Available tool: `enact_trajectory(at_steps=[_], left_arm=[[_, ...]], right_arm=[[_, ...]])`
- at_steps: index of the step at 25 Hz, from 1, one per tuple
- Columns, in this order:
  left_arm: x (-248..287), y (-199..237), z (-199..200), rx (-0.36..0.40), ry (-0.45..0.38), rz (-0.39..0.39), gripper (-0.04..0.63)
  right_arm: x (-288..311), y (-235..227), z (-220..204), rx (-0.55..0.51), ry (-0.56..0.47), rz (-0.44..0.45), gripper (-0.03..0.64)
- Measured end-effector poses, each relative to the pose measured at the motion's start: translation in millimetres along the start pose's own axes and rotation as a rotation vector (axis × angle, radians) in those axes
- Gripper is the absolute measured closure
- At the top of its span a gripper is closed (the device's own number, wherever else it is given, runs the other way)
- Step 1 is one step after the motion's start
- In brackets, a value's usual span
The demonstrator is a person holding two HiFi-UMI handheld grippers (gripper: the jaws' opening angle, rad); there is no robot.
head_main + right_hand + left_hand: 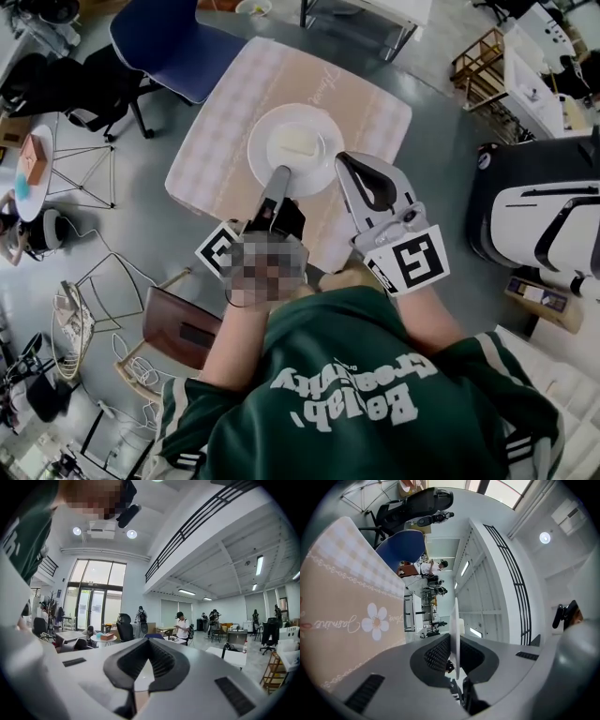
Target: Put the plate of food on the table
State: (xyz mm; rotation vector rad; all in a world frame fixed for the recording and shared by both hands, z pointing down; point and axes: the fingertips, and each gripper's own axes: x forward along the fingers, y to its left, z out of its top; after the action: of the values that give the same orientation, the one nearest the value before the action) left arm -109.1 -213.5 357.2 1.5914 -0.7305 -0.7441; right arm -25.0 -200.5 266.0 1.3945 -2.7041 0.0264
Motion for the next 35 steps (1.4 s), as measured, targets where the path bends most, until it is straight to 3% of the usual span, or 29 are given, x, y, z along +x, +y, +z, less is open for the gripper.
enact_trajectory(at_steps=[20, 25, 35], left_arm=[[48, 89, 15, 0.008, -0.092, 0.089, 0.568], [51, 125, 17, 0.011, -0.107, 0.14, 0.568], [77, 187, 19, -0.01, -0.123, 0.184, 0.568]], right_arm=[[68, -40, -88, 0.093, 0.066, 0.193, 0.601], [80, -39, -122, 0.116, 0.123, 0.24, 0.601], [108, -66, -179, 0.152, 0.175, 0.241, 0.601]])
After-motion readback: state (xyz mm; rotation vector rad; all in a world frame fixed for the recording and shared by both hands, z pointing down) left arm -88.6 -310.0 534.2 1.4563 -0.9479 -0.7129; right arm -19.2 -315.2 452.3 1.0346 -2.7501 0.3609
